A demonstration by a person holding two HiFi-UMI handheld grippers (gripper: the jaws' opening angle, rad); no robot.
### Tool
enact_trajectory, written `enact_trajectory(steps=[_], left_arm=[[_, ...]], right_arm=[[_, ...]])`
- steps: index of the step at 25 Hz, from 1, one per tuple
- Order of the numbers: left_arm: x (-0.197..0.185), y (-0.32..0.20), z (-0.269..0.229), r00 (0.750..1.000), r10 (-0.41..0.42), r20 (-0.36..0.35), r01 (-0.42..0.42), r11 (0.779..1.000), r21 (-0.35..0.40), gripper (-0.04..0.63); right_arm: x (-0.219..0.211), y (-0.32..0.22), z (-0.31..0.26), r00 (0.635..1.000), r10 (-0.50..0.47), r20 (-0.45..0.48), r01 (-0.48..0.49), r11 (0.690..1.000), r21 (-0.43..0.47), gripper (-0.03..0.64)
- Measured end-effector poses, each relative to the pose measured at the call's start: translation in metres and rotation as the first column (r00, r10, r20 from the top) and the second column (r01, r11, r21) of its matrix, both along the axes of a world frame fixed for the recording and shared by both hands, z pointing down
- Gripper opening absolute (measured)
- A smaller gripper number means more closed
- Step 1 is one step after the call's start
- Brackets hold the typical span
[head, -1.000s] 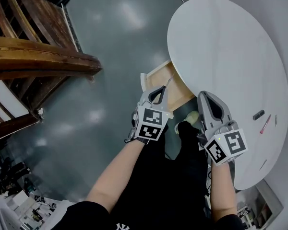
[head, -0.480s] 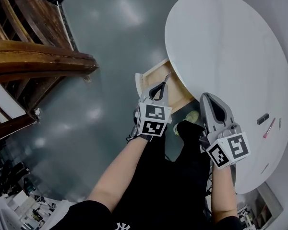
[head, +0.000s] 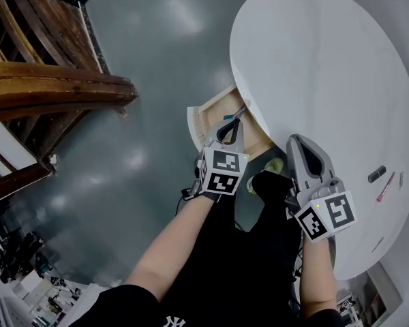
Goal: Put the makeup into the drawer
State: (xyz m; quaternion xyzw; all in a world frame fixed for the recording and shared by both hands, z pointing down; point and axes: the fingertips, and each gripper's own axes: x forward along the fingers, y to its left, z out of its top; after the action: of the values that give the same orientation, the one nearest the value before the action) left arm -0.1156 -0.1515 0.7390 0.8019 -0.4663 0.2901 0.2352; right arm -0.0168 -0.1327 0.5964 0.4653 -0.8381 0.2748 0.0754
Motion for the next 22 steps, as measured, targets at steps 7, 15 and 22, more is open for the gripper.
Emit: enact_trajectory(steps=[7, 15, 22], left_arm=[[0.02, 0.001, 0.007, 0.995, 0.06, -0.085, -0.063, 0.997, -0.037, 0.011], [0.009, 0.003, -0.022, 0.995, 0.049, -0.082, -0.048, 0.999, 0.015, 0.011], [0.012, -0.001, -0.086, 0.99, 0.081, -0.113, -0.073, 0.995, 0.075, 0.009]], right_arm=[[0.003, 0.0, 0.008, 1.0, 0.007, 0.007, -0.007, 1.0, -0.003, 0.017], [-0.002, -0.002, -0.004, 1.0, 0.012, 0.012, -0.012, 1.0, 0.006, 0.017], [-0.009, -0.001, -0.037, 1.0, 0.02, 0.008, -0.02, 0.999, 0.031, 0.017]])
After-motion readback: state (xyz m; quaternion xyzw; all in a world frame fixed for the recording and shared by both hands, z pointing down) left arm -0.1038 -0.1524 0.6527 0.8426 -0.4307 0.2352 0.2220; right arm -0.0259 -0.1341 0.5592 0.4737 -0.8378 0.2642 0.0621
